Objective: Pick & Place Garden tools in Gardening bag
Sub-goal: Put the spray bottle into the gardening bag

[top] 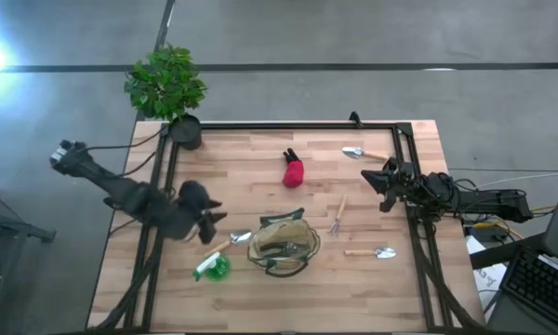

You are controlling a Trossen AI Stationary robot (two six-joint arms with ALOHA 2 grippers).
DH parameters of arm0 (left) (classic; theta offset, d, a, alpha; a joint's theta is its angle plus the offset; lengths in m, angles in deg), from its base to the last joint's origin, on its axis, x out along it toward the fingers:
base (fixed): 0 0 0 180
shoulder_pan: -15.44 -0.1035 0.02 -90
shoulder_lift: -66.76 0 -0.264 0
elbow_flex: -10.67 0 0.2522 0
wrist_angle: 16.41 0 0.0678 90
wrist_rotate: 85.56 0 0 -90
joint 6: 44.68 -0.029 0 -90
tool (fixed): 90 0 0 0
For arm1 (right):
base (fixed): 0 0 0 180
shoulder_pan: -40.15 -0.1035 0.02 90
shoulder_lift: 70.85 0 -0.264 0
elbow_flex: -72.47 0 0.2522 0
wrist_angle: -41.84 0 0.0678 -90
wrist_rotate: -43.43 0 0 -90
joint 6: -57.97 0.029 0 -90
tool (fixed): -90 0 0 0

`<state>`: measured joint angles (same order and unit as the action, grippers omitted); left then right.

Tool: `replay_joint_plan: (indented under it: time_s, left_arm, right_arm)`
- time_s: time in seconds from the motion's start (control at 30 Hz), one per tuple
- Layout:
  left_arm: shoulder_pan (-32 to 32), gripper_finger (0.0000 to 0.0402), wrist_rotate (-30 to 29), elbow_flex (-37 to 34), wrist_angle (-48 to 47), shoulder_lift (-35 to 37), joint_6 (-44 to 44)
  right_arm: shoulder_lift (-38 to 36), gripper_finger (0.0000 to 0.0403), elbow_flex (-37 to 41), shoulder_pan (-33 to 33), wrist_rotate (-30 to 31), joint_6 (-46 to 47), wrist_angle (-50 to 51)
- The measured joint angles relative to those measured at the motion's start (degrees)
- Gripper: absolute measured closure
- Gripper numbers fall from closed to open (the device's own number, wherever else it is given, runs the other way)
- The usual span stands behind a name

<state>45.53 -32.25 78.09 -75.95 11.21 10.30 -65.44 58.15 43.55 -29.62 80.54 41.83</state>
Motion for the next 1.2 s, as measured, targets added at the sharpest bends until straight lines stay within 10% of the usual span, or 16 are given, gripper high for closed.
replay_joint_plan:
  time_s: [0.3,0.63,1.2]
  left_arm:
    - [6.4,0.0222,12.1,6.2,-3.4,-4.4,12.3]
    - [6.0,0.0256,36.0,30.1,-32.5,-23.1,23.3]
    - [3.2,0.0231,47.8,38.1,-38.7,-35.0,23.1]
  right_arm:
    - [0.0,0.0394,0.0,0.0,1.7,0.0,-0.1]
    - [0.0,0.0394,0.0,0.0,4.1,0.8,-0.2]
    - [0.0,0.0394,0.0,0.0,4.0,1.0,-0.2]
